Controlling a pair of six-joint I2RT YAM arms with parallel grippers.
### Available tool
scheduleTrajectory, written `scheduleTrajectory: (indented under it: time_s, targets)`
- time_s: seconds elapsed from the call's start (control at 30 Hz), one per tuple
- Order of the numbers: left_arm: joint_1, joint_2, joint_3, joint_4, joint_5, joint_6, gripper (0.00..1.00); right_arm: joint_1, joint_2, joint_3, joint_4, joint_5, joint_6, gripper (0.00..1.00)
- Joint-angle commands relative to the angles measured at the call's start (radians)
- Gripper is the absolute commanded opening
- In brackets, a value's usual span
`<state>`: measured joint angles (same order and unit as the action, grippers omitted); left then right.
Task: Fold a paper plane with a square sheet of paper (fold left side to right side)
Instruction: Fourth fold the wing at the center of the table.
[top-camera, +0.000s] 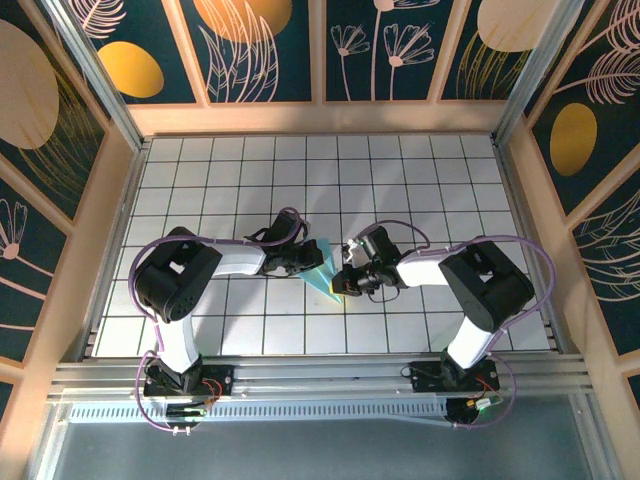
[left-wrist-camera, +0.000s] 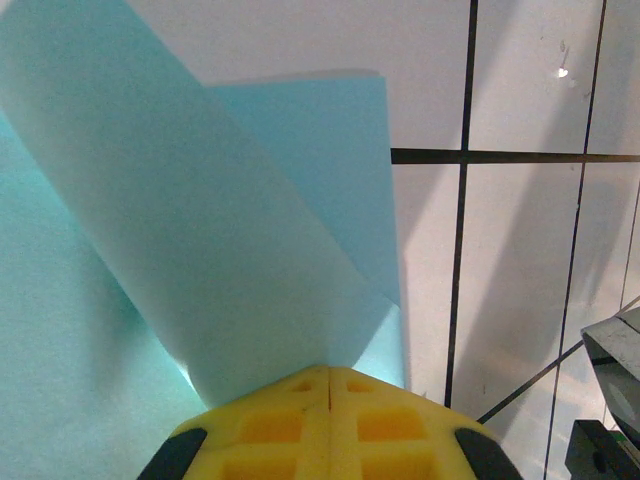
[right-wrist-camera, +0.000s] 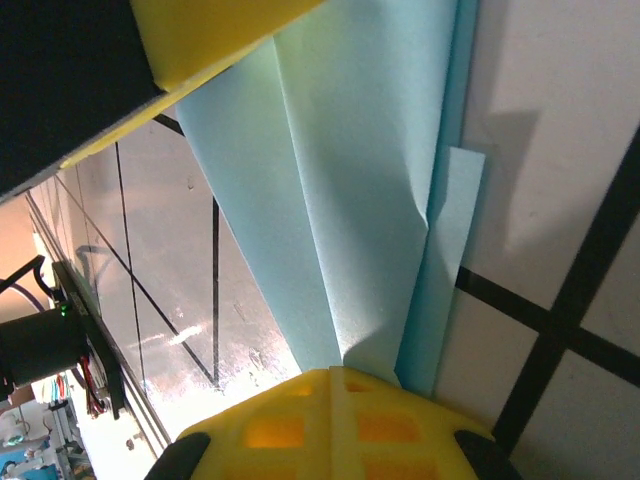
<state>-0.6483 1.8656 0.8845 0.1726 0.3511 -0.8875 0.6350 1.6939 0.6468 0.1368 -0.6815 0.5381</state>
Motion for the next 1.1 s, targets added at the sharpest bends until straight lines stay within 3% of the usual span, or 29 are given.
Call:
scheduleTrajectory:
  time_s: [0.0,1.07]
  targets:
    - [-0.001,0.032,-0.010,-0.101,-0.072,-0.002,0.00,0.016,0.012,-0.019,-0.001,0.003,0.011,0.00]
    - [-0.002,0.044,-0.006,-0.112,-0.089,-0.004,0.00,0.045,-0.110,-0.126,-0.169,0.044,-0.010,0.00]
